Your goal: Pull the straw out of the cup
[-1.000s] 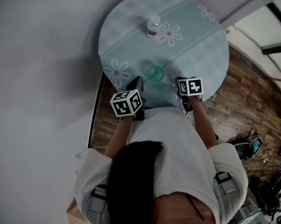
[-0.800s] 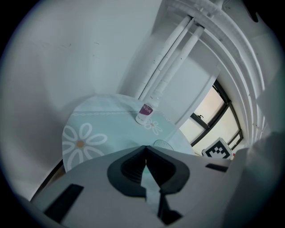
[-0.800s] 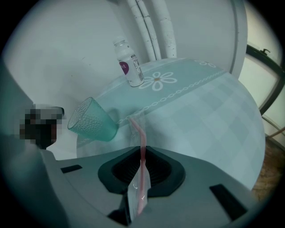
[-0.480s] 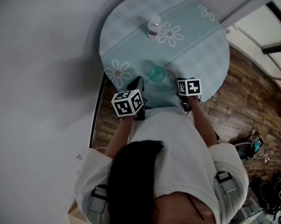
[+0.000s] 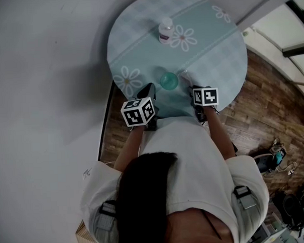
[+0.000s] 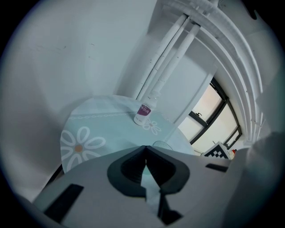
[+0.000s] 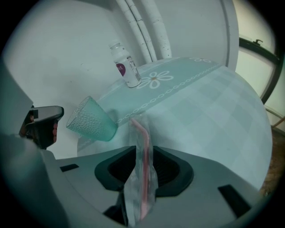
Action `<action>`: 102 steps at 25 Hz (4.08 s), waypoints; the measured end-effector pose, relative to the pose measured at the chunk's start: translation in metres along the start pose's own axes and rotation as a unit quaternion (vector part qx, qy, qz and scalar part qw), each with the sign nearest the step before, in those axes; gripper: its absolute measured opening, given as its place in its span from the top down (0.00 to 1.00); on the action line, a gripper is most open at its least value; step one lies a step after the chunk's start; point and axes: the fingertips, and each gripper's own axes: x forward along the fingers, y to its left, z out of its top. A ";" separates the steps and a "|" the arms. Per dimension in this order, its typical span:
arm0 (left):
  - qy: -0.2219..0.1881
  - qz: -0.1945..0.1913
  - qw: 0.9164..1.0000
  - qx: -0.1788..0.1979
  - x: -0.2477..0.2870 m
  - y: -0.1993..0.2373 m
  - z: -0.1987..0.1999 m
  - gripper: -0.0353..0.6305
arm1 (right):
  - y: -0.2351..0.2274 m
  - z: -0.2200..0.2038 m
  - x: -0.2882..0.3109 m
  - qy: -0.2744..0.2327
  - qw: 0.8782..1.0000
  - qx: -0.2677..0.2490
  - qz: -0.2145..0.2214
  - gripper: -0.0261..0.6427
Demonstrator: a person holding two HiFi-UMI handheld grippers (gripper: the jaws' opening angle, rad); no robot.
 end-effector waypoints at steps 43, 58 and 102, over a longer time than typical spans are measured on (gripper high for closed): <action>-0.053 -0.022 0.998 0.029 -0.012 -0.027 0.025 0.93 | 0.075 0.099 -0.117 -0.223 0.967 -0.121 0.031 0.64; -0.057 -0.034 0.995 0.070 -0.014 -0.036 0.031 0.93 | 0.082 0.107 -0.143 -0.315 0.942 -0.113 -0.012 0.80; -0.032 -0.033 0.995 0.087 0.007 -0.048 0.025 0.93 | 0.065 0.090 -0.116 -0.266 0.957 -0.112 -0.038 0.91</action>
